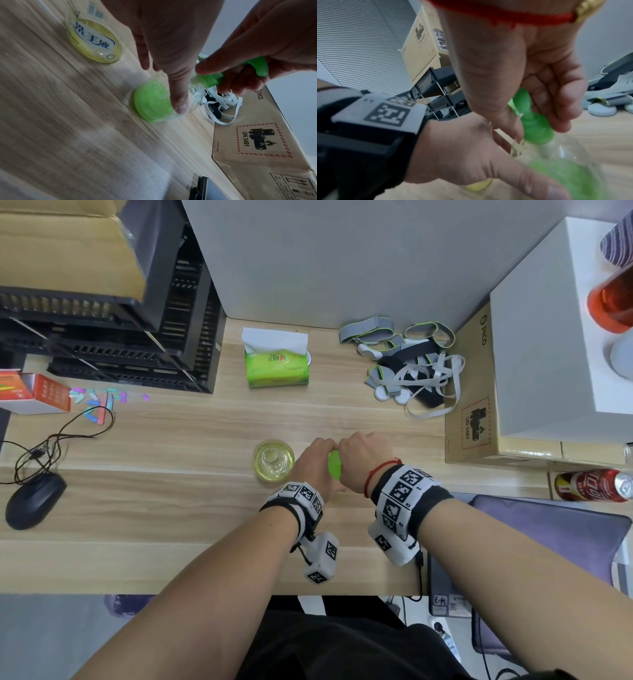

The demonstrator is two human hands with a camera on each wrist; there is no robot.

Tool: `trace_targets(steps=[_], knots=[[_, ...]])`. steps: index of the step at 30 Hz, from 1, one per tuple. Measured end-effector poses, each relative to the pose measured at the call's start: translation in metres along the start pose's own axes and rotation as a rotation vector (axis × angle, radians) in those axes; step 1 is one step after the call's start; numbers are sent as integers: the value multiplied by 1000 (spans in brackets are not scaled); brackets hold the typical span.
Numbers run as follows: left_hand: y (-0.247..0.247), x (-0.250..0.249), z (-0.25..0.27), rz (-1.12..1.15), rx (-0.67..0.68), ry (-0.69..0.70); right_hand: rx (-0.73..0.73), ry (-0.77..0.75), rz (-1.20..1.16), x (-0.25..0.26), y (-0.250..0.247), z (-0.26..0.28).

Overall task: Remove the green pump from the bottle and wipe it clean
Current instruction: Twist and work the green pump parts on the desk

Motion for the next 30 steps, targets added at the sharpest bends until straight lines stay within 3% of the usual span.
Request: trace_targets(steps=[10,17,23,27,30], knots=[[1,-4,4,-60,-9,-4,-13,-23,-60,2,6,0],[-4,-3,0,-238,100,-57,-61,78,-235,-26,2,-1],[-60,-2,1,-542,-50,-93,-47,202,-333,-51,-14,-14],[-72,45,9,-570,127,-342,7,253,-341,-55,-16,-24],[-76,66,12,-511,207,-371,33,260,-236,-54,-32,-29]])
Point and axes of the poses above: each hand's wrist, its own z-axis away from the middle knuckle, its own y-axis out of the palm, x = y × z, the point moved 10 cm from there along -z, towards the middle knuckle, and after that the axes turned 10 degrees about x, right-handed, at the moved point
